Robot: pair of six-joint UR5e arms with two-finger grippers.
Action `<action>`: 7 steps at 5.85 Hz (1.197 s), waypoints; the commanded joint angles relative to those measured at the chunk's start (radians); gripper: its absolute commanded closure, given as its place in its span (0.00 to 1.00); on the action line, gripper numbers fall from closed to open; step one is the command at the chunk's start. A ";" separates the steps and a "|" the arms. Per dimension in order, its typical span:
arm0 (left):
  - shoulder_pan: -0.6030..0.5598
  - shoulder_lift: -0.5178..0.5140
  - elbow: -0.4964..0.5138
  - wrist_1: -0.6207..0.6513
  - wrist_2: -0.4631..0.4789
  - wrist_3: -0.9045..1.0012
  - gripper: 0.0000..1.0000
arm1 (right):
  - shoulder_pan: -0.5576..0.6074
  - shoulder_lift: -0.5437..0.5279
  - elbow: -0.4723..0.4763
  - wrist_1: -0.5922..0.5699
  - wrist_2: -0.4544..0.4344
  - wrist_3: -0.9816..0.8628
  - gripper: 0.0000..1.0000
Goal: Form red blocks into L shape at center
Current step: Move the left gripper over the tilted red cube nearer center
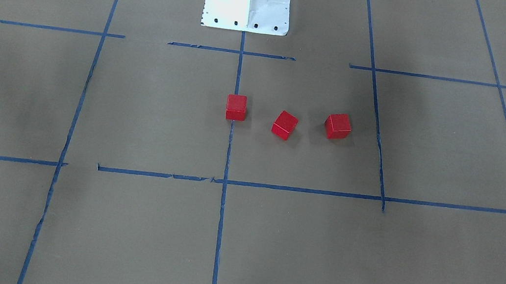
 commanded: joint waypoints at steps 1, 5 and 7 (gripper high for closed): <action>0.128 -0.070 -0.024 -0.006 -0.012 -0.176 0.00 | 0.169 -0.275 0.108 0.012 0.015 -0.273 0.01; 0.499 -0.281 -0.141 -0.001 0.102 -0.436 0.00 | 0.330 -0.519 0.214 0.012 0.027 -0.186 0.00; 0.731 -0.441 -0.074 -0.007 0.322 -0.691 0.00 | 0.330 -0.519 0.214 0.012 0.029 -0.191 0.00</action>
